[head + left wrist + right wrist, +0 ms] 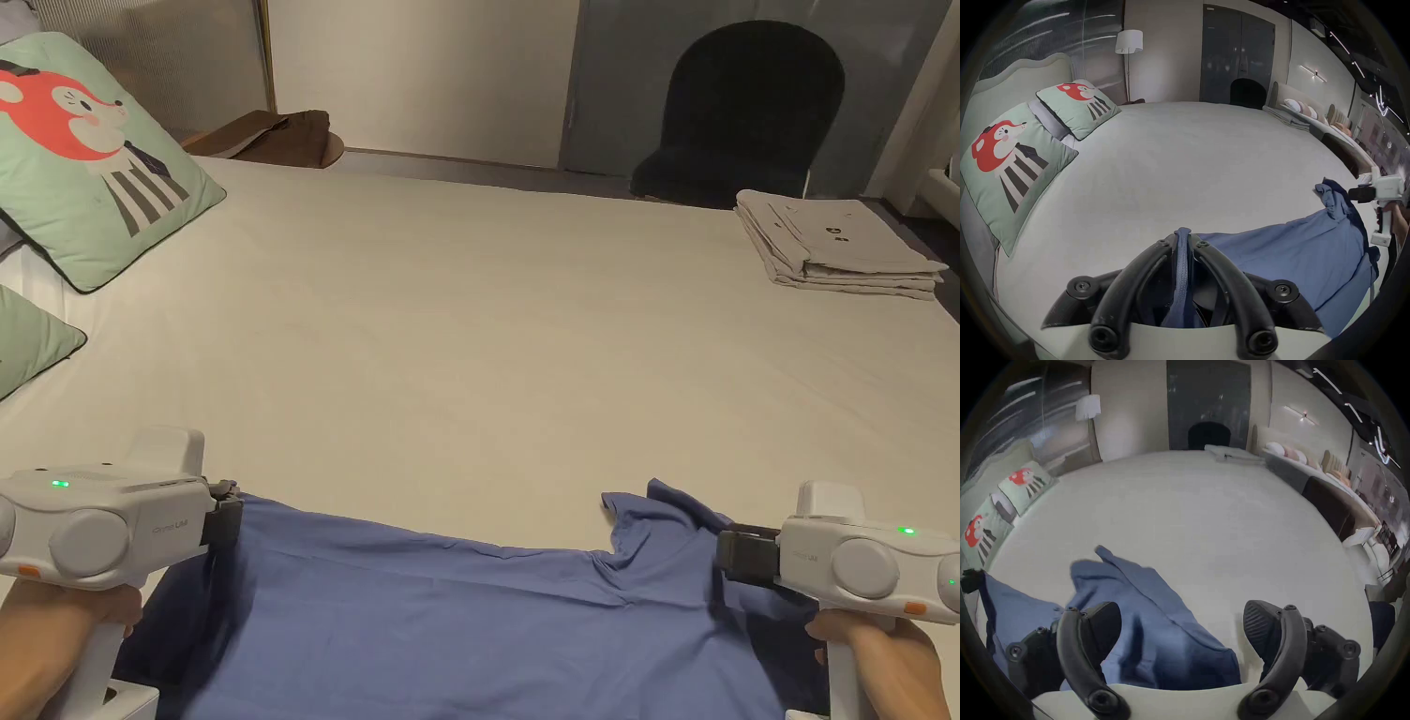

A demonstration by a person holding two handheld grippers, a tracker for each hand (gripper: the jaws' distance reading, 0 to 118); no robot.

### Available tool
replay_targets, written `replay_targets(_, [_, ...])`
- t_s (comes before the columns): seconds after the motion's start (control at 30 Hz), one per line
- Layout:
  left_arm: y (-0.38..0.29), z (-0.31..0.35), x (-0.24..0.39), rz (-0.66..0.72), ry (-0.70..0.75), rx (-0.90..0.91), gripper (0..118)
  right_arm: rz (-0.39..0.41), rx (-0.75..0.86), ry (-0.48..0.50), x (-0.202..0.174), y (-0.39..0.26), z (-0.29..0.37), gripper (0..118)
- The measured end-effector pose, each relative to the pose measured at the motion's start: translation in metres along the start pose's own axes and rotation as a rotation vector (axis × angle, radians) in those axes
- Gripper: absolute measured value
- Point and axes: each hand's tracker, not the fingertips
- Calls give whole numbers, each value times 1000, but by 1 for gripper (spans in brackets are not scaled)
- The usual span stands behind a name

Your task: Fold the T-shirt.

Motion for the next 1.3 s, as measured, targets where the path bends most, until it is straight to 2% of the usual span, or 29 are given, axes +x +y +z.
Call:
replay_targets(0.13, [-1, 1, 0, -6, 3, -3, 3, 5, -26, -3, -1, -8, -9, 97])
replay_targets(0.17, [-2, 2, 0, -1, 2, -2, 3, 4, -14, -7, -3, -10, -6, 74])
replay_targets(0.23, [-2, 3, 1, 5, -1, -5, 3, -1, 3, 16, -2, -14, 3, 14])
replay_targets(0.27, [-3, 5, 1, 5, 2, -4, 3, -3, 14, 19, -2, -15, 8, 2])
replay_targets(0.37, [-5, 10, 2, 10, 11, 2, 3, 13, 102, -12, 0, -17, 32, 1])
replay_targets(0.63, [-18, 49, 3, 44, 38, 28, 3, -17, 271, 86, 11, -38, 145, 1])
replay_targets(0.73, [-28, 69, 1, 69, 44, 36, 3, -74, 321, 144, 18, -59, 189, 1])
replay_targets(0.83, [-42, 91, -3, 84, 58, 49, 3, -81, 351, 162, 24, -85, 224, 1])
replay_targets(1.13, [-113, 142, -21, 158, 51, 37, 3, -93, 329, 198, 38, -172, 270, 1])
replay_targets(1.3, [-159, 142, -24, 187, 53, -29, 3, -87, 259, 152, 37, -220, 260, 1])
